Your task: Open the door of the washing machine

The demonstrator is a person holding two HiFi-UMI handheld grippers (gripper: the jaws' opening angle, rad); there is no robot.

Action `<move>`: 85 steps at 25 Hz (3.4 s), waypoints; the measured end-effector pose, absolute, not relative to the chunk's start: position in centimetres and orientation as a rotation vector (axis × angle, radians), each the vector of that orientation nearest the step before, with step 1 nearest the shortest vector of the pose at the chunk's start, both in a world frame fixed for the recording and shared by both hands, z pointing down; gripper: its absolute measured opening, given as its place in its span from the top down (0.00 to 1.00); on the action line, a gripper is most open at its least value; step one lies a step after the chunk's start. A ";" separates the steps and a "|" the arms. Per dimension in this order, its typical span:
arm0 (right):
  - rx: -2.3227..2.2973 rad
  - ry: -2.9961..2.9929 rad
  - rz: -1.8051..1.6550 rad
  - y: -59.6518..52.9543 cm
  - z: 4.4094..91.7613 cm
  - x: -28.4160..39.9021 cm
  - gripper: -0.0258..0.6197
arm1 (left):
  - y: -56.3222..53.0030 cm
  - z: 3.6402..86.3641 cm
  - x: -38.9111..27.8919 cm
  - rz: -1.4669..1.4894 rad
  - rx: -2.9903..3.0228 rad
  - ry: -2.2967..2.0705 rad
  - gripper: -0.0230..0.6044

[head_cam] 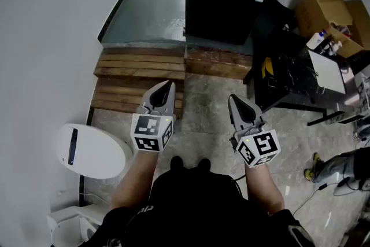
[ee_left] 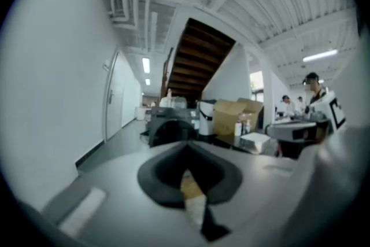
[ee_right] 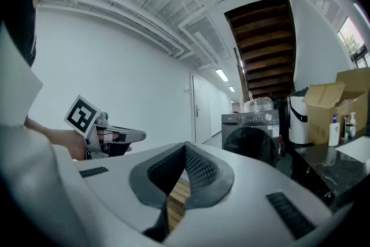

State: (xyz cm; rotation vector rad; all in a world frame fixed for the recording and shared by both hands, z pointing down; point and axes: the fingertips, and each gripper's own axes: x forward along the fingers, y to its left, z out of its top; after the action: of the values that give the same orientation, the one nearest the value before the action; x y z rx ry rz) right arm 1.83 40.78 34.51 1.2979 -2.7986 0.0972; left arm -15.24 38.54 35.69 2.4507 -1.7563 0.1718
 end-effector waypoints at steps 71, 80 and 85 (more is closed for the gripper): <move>1.274 -2.733 0.467 -0.3 40.8 1.0 0.97 | -4.5 40.4 -13.5 0.109 2.417 -1.567 0.95; 1.226 -2.755 0.498 -10.8 41.3 4.1 0.97 | -14.6 40.4 -10.1 0.138 2.405 -1.585 0.95; 1.188 -2.750 0.527 -16.4 41.7 6.4 0.97 | -19.8 40.0 -7.3 0.152 2.404 -1.588 0.95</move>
State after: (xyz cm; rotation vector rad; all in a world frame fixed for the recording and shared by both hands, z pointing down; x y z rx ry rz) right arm 6.35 -16.37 41.71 1.1884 -2.7497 0.5272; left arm -7.28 -19.80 39.99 2.4038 -1.5881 0.1522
